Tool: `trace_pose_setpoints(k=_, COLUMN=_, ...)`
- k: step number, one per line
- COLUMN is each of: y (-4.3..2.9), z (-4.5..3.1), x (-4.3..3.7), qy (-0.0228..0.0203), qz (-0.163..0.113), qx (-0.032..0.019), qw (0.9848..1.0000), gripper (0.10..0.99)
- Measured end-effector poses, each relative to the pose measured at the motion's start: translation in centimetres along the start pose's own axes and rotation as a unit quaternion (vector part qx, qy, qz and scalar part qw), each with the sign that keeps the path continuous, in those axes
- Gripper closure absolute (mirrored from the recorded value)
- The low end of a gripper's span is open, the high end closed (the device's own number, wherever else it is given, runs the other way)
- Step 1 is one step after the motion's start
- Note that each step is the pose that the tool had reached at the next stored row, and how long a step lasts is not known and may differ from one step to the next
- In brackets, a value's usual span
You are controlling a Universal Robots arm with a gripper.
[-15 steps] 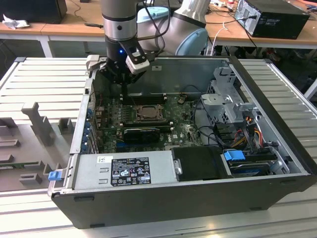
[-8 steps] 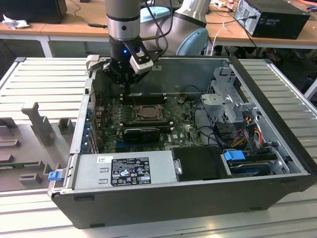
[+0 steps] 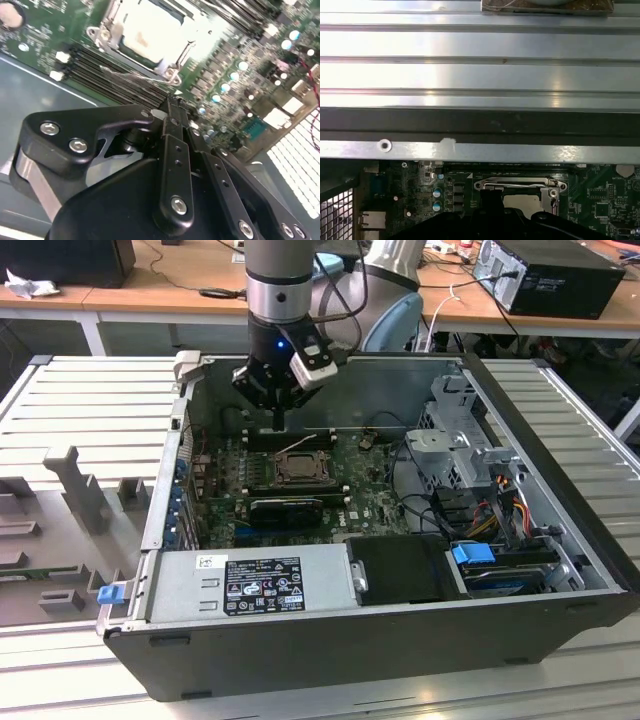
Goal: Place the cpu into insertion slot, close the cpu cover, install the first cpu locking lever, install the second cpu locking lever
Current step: 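Install the first cpu locking lever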
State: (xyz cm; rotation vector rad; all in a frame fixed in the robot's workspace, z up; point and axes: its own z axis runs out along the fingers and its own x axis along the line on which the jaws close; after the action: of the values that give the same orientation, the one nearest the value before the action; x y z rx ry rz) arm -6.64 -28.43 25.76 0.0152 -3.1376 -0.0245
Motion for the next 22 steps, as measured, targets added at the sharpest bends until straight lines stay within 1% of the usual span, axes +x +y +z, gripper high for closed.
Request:
trace_pose_setpoints(k=2, y=-0.01, z=0.02, x=-0.74, qy=0.0, qz=0.0, qx=0.0, qw=1.0, gripper=0.98)
trace_pose_setpoints(k=3, y=-0.01, z=0.03, x=-1.33, qy=0.0, qz=0.0, qx=-0.0001, qw=1.0, gripper=0.98)
trace_pose_setpoints(k=4, y=-0.02, z=0.02, x=-1.74, qy=0.0, qz=0.0, qx=-0.0023, qw=1.0, gripper=0.98)
trace_pose_setpoints(k=5, y=-0.02, z=0.04, x=-2.05, qy=-0.0001, qz=0.0, qx=-0.0097, qw=1.0, gripper=0.98)
trace_pose_setpoints(k=6, y=-0.03, z=0.04, x=-2.31, qy=-0.0002, qz=0.0, qx=-0.0238, qw=0.9997, gripper=0.98)
trace_pose_setpoints(k=7, y=-0.04, z=0.06, x=-2.49, qy=-0.0003, qz=0.0, qx=-0.0334, qw=0.9994, gripper=0.98)
trace_pose_setpoints(k=8, y=-0.05, z=0.14, x=-2.55, qy=-0.0004, qz=0.0, qx=-0.036, qw=0.9994, gripper=0.98)
trace_pose_setpoints(k=10, y=-0.07, z=0.48, x=-2.59, qy=-0.0005, qz=0.0, qx=-0.0363, qw=0.9993, gripper=0.98)
trace_pose_setpoints(k=14, y=-0.09, z=1.62, x=-2.78, qy=-0.0014, qz=0.0, qx=-0.0363, qw=0.9993, gripper=0.98)
trace_pose_setpoints(k=16, y=-0.1, z=1.9, x=-2.88, qy=-0.0014, qz=0.0, qx=-0.0361, qw=0.9993, gripper=0.98)
trace_pose_setpoints(k=20, y=-0.11, z=2.38, x=-3.49, qy=-0.0013, qz=0.0, qx=-0.0361, qw=0.9993, gripper=0.98)
trace_pose_setpoints(k=21, y=-0.12, z=2.6, x=-3.74, qy=-0.0013, qz=-0.001, qx=-0.036, qw=0.9993, gripper=0.98)
trace_pose_setpoints(k=22, y=-0.12, z=2.7, x=-3.82, qy=-0.0014, qz=-0.001, qx=-0.0361, qw=0.9993, gripper=0.98)
